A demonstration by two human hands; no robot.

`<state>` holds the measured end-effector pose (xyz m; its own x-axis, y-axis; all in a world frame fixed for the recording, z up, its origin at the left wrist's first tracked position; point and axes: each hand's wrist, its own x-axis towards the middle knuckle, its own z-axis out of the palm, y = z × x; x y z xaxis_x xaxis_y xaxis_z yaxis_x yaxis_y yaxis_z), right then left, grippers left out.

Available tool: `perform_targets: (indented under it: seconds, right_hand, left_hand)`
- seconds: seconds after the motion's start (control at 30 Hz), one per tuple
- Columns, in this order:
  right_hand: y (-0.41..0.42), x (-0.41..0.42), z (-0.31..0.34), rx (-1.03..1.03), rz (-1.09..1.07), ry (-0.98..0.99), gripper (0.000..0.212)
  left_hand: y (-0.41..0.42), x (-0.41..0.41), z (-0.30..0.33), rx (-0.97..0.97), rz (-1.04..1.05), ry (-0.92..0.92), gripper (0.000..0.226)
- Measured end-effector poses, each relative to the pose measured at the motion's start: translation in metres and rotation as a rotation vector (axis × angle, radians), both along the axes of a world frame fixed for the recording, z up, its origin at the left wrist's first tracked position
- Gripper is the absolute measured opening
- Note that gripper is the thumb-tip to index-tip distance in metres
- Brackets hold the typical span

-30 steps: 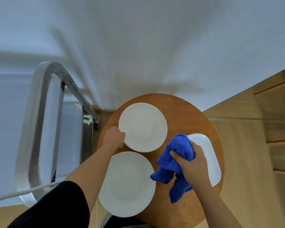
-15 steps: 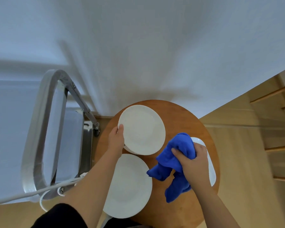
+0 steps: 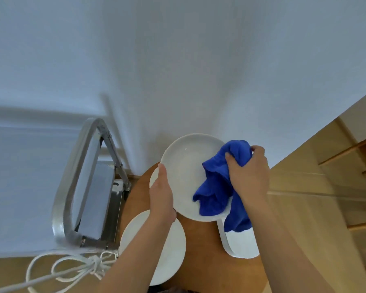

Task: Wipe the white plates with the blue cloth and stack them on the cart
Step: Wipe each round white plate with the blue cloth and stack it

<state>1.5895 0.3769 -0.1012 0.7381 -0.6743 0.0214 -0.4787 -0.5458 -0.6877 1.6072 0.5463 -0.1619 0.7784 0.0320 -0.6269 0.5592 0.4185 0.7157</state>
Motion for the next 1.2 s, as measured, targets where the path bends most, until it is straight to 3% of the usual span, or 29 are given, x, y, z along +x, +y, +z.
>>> perform_targets:
  seconds: [0.1, 0.17, 0.43, 0.63, 0.73, 0.9, 1.0, 1.1, 1.2]
  right_hand:
    - [0.015, 0.004, 0.011, -0.322, -0.014, 0.179, 0.058]
    - [0.021, 0.005, 0.018, -0.401, -0.03, 0.215, 0.06]
    - [0.046, -0.002, 0.04, -0.285, 0.23, 0.014, 0.056]
    - [0.084, -0.023, 0.063, -0.321, 0.604, -0.063, 0.047]
    - [0.093, -0.042, 0.063, -0.346, 0.673, -0.061, 0.042]
    - [0.09, -0.06, 0.063, -0.417, 0.823, -0.007, 0.035]
    - [0.07, -0.067, 0.068, -0.469, 1.03, 0.079, 0.028]
    - [0.04, -0.07, 0.076, -0.436, 1.228, 0.209, 0.028]
    - [0.019, -0.069, 0.084, -0.434, 1.27, 0.325, 0.026]
  left_hand:
    - [-0.009, -0.009, 0.026, 0.072, -0.034, -0.076, 0.034]
    - [-0.013, -0.015, 0.041, 0.117, -0.042, -0.097, 0.037]
    - [-0.006, -0.036, 0.075, 0.214, -0.057, -0.277, 0.044]
    - [0.005, -0.037, 0.095, 0.121, 0.011, -0.231, 0.047]
    - [0.014, -0.035, 0.095, 0.047, 0.04, -0.209, 0.058]
    - [0.021, -0.043, 0.094, -0.1, 0.017, -0.145, 0.075]
    - [0.02, -0.045, 0.093, -0.145, 0.051, -0.122, 0.081]
    - [0.02, -0.044, 0.092, -0.141, 0.048, -0.127, 0.081]
    - [0.019, -0.043, 0.091, -0.087, 0.044, -0.145, 0.07]
